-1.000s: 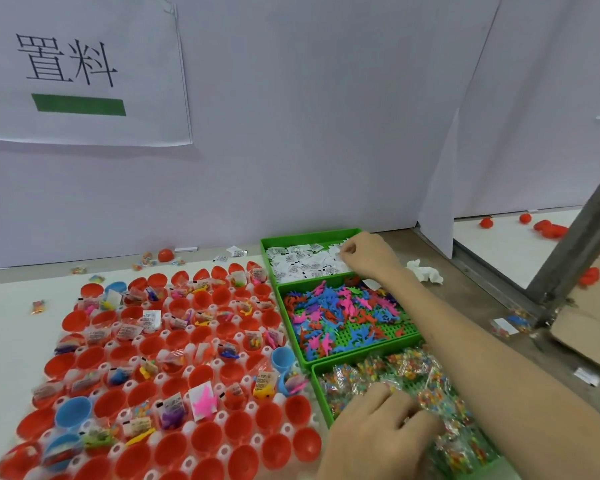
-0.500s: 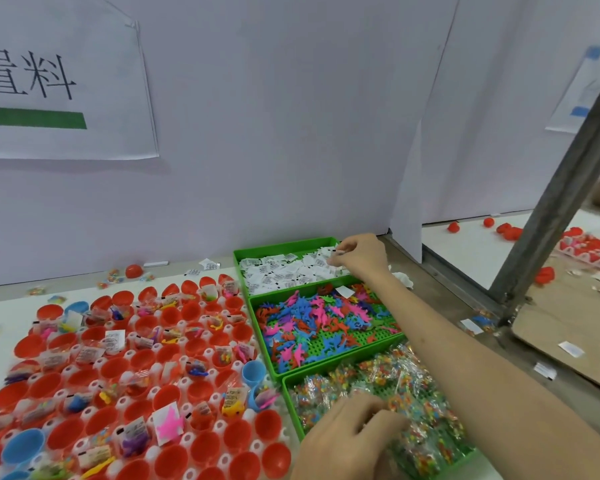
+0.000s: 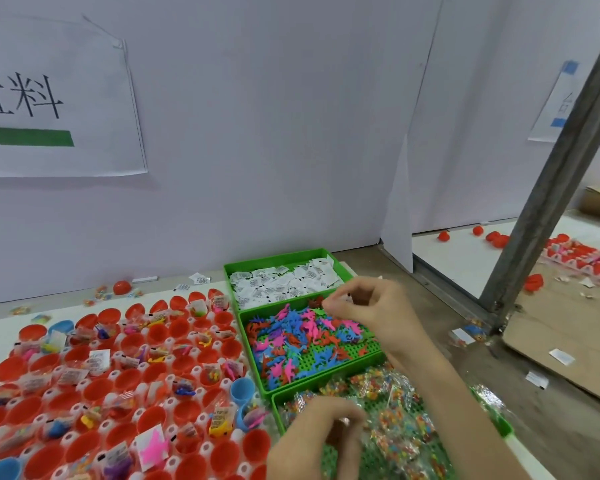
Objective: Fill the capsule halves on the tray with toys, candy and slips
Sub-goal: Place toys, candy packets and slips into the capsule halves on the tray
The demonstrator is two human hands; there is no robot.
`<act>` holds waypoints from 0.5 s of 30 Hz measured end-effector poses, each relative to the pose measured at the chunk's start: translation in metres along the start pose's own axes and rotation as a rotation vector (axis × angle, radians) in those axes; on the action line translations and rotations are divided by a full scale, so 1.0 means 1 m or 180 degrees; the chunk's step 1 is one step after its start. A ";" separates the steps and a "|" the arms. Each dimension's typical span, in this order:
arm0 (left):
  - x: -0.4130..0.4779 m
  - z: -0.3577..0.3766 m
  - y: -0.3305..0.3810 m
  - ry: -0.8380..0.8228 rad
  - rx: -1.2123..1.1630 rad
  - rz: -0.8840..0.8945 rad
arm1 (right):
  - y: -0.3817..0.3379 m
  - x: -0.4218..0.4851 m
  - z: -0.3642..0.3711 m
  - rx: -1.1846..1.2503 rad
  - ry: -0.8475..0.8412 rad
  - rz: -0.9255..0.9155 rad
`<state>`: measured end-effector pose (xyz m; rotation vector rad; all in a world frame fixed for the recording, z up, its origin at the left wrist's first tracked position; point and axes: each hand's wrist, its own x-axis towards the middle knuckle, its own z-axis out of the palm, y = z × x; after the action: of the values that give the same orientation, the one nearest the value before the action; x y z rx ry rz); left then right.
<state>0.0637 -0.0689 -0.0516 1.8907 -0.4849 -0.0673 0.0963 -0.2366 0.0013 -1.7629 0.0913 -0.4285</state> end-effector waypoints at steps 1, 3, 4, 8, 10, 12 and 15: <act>0.000 0.000 0.003 -0.0209 -0.0340 -0.0136 | 0.000 -0.006 0.001 -0.0068 -0.0049 0.0021; -0.007 -0.001 0.012 0.0235 -0.0404 0.0192 | -0.002 -0.012 0.004 -0.0185 -0.0186 0.0013; -0.018 -0.008 0.007 0.0634 -0.0659 0.0324 | -0.003 -0.015 0.005 -0.0207 -0.0271 -0.0010; -0.013 -0.001 0.009 0.1498 -0.1510 0.0267 | -0.011 -0.023 0.012 0.0384 -0.0736 -0.0097; -0.008 -0.002 0.011 0.1899 -0.1733 0.0236 | -0.016 -0.028 0.018 0.0750 -0.1183 -0.0131; -0.008 -0.006 0.011 0.1989 -0.1976 0.0193 | -0.019 -0.034 0.027 0.0732 -0.1504 -0.0139; -0.007 -0.013 0.014 0.1882 -0.2115 -0.0137 | -0.014 -0.040 0.044 0.0080 -0.1334 -0.0147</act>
<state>0.0564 -0.0583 -0.0356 1.1842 0.0006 0.2678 0.0715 -0.1814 -0.0021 -1.7975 -0.2512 -0.0861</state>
